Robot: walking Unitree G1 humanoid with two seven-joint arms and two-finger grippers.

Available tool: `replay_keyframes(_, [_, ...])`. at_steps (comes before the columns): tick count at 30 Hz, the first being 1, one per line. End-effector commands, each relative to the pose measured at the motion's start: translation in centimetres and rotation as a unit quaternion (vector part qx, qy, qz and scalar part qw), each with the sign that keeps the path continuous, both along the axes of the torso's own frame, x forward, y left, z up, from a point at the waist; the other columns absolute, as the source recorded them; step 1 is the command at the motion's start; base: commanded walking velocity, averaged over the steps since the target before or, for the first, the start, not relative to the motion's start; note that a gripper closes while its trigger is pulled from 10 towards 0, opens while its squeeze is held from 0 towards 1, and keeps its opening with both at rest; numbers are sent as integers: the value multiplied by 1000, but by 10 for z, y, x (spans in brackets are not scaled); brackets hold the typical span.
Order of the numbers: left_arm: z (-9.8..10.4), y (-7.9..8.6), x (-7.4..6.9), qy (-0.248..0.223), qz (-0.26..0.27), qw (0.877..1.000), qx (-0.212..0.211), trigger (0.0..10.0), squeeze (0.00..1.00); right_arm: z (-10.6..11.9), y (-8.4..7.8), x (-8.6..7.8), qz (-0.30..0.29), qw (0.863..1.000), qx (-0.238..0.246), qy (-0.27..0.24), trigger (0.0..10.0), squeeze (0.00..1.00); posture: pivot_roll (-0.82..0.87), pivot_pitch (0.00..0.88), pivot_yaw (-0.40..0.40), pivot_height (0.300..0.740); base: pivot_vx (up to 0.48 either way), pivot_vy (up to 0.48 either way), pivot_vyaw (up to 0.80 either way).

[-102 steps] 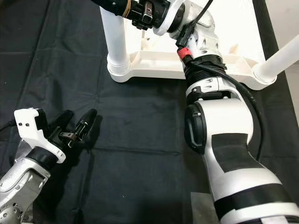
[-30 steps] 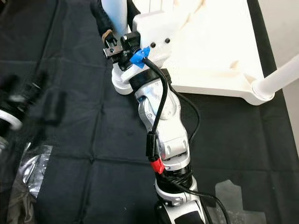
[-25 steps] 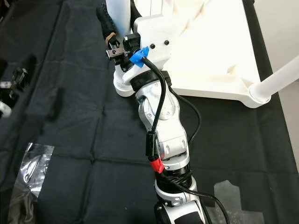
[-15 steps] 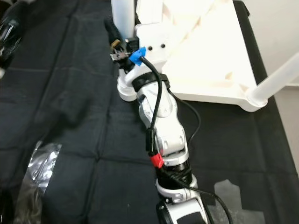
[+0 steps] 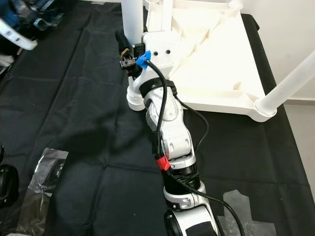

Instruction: Building children table

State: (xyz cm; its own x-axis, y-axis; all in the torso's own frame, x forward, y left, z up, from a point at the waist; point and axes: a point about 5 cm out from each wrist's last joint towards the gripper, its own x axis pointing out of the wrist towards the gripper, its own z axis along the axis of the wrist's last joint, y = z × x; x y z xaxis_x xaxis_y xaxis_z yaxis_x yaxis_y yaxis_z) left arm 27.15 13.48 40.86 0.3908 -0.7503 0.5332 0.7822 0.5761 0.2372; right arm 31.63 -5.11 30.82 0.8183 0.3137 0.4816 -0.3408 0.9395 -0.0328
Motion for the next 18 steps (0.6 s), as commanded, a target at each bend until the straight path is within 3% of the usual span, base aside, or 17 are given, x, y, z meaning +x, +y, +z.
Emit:
replay_keyframes(1, [2, -7, 2, -7, -2, 1000, 31, 10000, 0, -27, 4, 10, 6, 997, -3, 79, 10000, 0, 54, 216, -16, 740, 0, 0, 0])
replay_keyframes(6, [2, -11, 6, -3, -4, 999, 42, 10000, 0, -26, 5, 10, 8, 997, -3, 78, 10000, 0, 57, 216, -14, 740, 0, 0, 0])
replay_keyframes(8, [3, -14, 11, 4, 1, 999, 46, 10000, 0, -26, 6, 10, 9, 997, -2, 77, 10000, 0, 60, 214, -14, 740, 0, 0, 0])
replay_keyframes(10, [4, -22, 25, 18, 32, 998, 60, 10000, 0, -25, 8, 10, 12, 997, 0, 77, 10000, 0, 61, 213, -12, 740, 0, 0, 0])
replay_keyframes(15, [5, -27, 31, 20, 41, 997, 65, 10000, 0, -25, 9, 10, 13, 997, 1, 77, 10000, 0, 61, 213, -10, 740, 0, 0, 0])
replay_keyframes(18, [10, -38, 37, 20, 49, 996, 66, 10000, 0, -25, 9, 11, 14, 997, 2, 76, 10000, 0, 59, 211, -7, 740, 0, 0, 0])
